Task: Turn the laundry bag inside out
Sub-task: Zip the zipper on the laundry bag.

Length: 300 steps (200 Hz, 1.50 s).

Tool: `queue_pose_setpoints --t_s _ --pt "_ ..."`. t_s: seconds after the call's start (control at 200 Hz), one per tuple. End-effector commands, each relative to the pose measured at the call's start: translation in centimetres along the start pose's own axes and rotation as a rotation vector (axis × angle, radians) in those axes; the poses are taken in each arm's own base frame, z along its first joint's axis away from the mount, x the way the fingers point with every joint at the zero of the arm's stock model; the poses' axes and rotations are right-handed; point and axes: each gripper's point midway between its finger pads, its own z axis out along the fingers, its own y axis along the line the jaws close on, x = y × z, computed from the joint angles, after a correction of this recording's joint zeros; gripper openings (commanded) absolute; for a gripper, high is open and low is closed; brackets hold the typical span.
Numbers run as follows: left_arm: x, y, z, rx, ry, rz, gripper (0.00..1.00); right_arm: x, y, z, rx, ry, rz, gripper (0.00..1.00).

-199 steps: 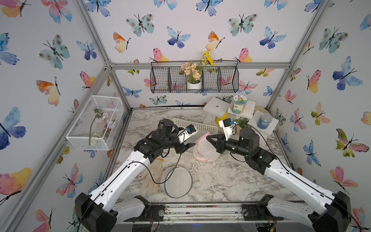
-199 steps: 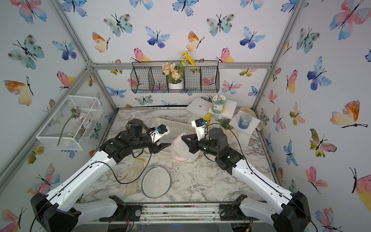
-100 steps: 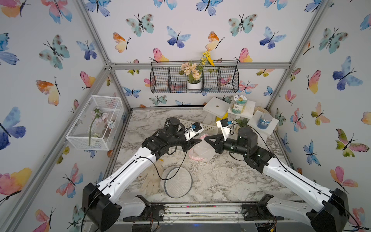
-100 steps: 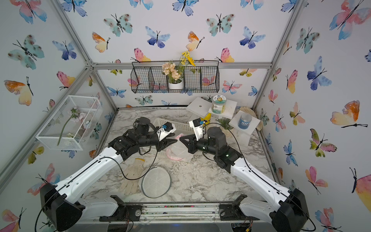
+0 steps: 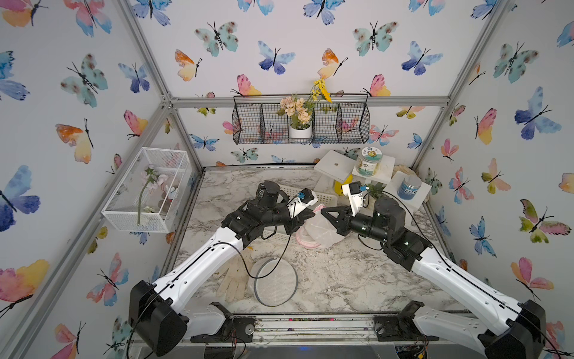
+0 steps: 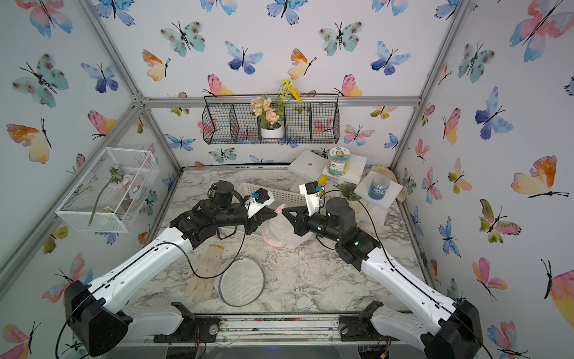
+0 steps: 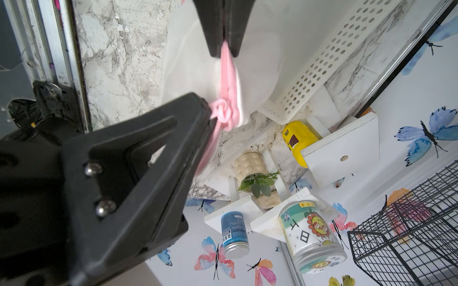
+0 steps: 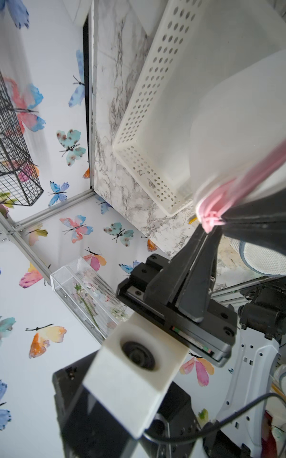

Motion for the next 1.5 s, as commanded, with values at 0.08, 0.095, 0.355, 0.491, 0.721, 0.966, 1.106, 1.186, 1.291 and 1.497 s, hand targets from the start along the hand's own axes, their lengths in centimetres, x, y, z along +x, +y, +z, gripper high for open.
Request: queue_pose_setpoints --t_s 0.08,0.095,0.355,0.491,0.721,0.966,1.106,1.186,1.291,1.497 --pt "1.6 -0.9 -0.8 -0.004 0.018 -0.05 0.0 -1.2 -4.8 -3.3 0.166 -0.106 0.12 0.03" --pt "1.7 -0.8 -0.9 -0.009 0.019 -0.053 0.0 -1.0 -5.0 -3.5 0.171 -0.107 0.126 0.03" --pt "2.9 -1.7 -1.1 -0.001 -0.01 -0.093 0.0 0.0 -5.1 -3.3 0.136 -0.056 0.122 0.03" --pt "2.8 -1.3 -0.9 -0.015 0.001 -0.095 0.43 -0.5 -3.3 -2.1 0.04 0.013 0.064 0.03" --pt "0.1 -0.8 -1.0 -0.002 -0.054 -0.059 0.64 -0.8 -1.9 -1.0 -0.04 0.063 0.029 0.03" --pt "-1.2 -1.2 0.5 0.044 -0.07 -0.056 0.65 -0.8 -0.6 -0.1 -0.097 0.086 0.009 0.02" --pt "-1.1 -0.2 1.5 0.021 -0.055 -0.067 0.57 -0.6 0.2 0.3 -0.129 0.1 0.001 0.02" --pt "-1.1 0.1 2.0 0.023 -0.051 -0.071 0.49 -0.4 0.5 0.5 -0.143 0.109 0.001 0.02" --pt "-1.1 0.3 2.4 0.028 -0.049 -0.074 0.37 -0.3 0.8 0.7 -0.156 0.114 -0.003 0.02" --pt "-0.6 0.3 2.2 0.021 -0.021 -0.085 0.0 -1.9 -1.4 0.0 -0.007 0.009 0.023 0.02"
